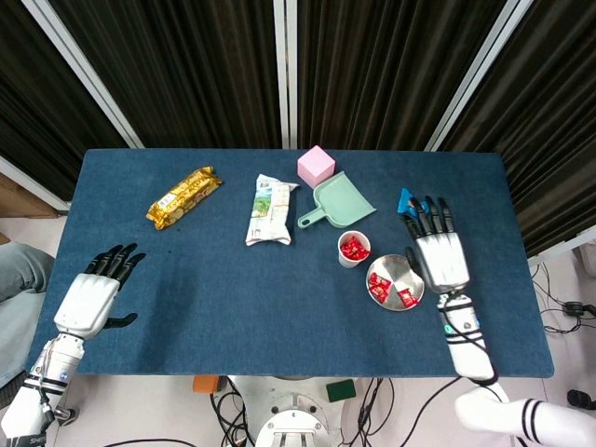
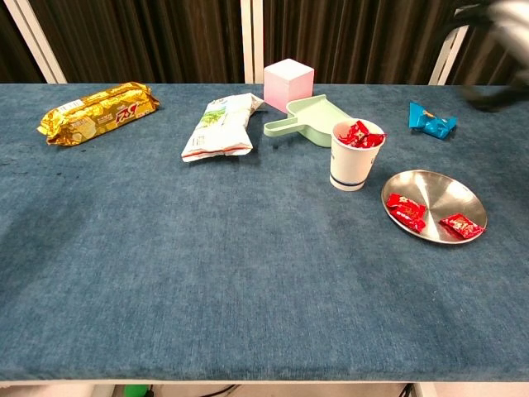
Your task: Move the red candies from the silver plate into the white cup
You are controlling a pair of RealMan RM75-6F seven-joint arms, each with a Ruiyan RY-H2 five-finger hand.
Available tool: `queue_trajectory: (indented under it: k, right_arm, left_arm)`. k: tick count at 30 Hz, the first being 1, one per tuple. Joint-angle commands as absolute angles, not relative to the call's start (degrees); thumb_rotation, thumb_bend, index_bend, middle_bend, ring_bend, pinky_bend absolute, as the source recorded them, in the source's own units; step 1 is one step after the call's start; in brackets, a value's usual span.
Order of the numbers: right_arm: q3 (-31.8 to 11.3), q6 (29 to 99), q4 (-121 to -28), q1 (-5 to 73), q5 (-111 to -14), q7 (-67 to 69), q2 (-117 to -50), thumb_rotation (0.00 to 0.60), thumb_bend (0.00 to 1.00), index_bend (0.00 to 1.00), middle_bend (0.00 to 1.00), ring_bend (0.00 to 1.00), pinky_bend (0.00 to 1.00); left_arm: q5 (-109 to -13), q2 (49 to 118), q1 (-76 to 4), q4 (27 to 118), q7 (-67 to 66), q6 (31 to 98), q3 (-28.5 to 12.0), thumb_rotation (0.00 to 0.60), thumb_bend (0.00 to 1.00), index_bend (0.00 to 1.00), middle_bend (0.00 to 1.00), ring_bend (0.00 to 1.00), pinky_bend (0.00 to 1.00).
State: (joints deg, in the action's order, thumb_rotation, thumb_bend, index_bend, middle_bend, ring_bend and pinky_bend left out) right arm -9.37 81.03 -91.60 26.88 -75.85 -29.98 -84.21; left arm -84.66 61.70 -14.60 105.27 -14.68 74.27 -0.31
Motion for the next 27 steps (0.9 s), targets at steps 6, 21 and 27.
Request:
queue_trajectory:
  k: [6,21,27]
  right_arm:
    - [1.78,91.26,-84.26,10.48,-82.47,-6.57,-73.85,0.600,0.38,0.05,0.01,0.00,0.00]
    - [3.16,95.01,-78.63,3.05,-85.84,-1.87,-73.05,0.600,0.40,0.00,0.00,0.00,0.00]
    - [2.03,95.21,-80.73,2.50,-86.33,-3.53,-71.96,0.600,0.40,0.00,0.00,0.00,0.00]
  left_arm:
    - [-86.12,62.00,-13.64,104.67,-14.12,77.14,-0.69,0.600,0.03,0.12,0.03,0.01,0.15]
    - [-85.29,62.04,-10.95,103.44,-13.56,82.09,-2.01,0.600,0.03,0.11,0.03,0.00,0.15]
    - [-84.48,61.25,-10.09,104.23,-14.15,82.59,-1.88,0.600,0.03,0.11,0.03,0.01,0.15]
